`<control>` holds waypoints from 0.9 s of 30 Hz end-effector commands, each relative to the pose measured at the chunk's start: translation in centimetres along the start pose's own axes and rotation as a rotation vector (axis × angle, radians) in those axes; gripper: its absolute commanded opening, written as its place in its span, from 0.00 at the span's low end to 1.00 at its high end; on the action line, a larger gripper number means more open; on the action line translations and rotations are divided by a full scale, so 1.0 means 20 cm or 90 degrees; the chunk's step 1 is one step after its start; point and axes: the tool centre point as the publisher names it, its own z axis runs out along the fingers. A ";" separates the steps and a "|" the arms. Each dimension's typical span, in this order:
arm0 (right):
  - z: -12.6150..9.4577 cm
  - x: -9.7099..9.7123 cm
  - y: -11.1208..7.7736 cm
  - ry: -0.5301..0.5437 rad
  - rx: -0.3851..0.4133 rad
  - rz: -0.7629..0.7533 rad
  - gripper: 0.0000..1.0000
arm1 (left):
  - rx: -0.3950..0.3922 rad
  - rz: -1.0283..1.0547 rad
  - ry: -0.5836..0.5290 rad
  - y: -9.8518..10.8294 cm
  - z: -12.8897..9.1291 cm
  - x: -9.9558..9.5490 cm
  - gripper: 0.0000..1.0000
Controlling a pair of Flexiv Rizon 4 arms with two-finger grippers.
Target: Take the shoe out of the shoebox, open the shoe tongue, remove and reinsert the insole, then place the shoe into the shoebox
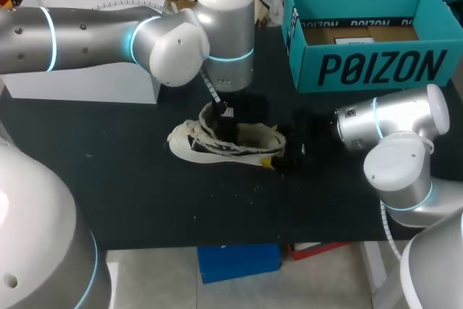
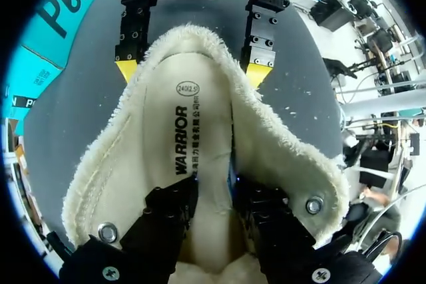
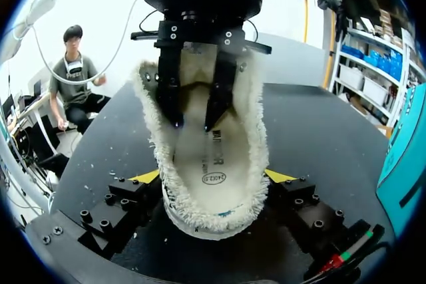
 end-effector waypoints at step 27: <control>0.00 0.00 -0.02 -0.001 0.001 0.001 0.00 | -0.108 -0.058 -0.228 -0.01 0.23 -0.01 0.40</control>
